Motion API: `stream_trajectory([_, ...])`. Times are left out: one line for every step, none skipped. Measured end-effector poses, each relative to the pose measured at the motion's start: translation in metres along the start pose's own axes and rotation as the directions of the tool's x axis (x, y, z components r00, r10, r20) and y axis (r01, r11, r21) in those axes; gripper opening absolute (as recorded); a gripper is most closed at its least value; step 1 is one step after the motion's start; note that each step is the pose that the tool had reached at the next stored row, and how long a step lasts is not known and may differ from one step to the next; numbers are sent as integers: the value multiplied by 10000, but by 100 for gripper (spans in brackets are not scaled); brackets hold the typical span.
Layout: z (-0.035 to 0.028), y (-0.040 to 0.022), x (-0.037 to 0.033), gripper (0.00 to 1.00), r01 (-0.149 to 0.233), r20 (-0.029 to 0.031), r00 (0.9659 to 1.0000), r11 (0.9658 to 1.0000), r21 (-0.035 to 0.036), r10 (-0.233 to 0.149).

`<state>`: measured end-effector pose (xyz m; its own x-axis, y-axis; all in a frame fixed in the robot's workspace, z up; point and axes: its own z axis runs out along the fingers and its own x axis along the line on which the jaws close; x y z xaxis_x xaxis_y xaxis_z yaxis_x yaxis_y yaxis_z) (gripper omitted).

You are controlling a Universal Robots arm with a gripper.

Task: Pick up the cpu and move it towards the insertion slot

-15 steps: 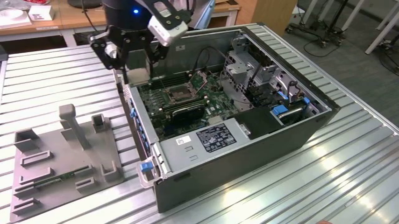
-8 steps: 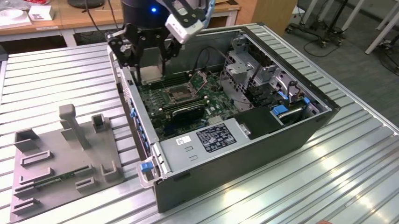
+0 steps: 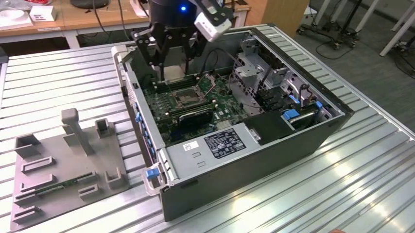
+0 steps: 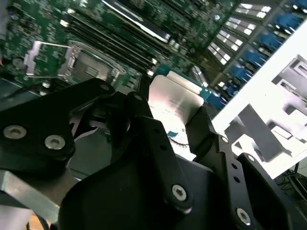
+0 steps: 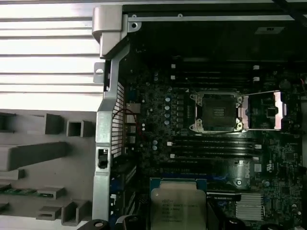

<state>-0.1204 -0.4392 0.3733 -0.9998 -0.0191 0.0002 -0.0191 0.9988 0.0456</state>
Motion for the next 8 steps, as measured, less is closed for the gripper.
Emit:
stream_trajectory([0, -1, -49, 55, 1, 0, 10000, 10000, 0, -1])
stream_trajectory([1, -2, -91, 55, -1, 0, 10000, 10000, -1, 1])
stream_trajectory([1, -3, -132, 55, -1, 0, 10000, 10000, -1, 1])
stream_trajectory([1, -3, -172, 55, 0, 0, 10000, 10000, -1, 0])
stream_trajectory([1, -4, -212, 55, 1, 0, 10000, 10000, 0, -1])
stream_trajectory([2, -5, -252, 55, -1, 0, 10000, 10000, 0, 1])
stream_trajectory([2, -6, -296, 55, -1, 0, 10000, 10000, -1, 1])
stream_trajectory([2, -7, -338, 55, 1, 0, 10000, 10000, 0, -1])
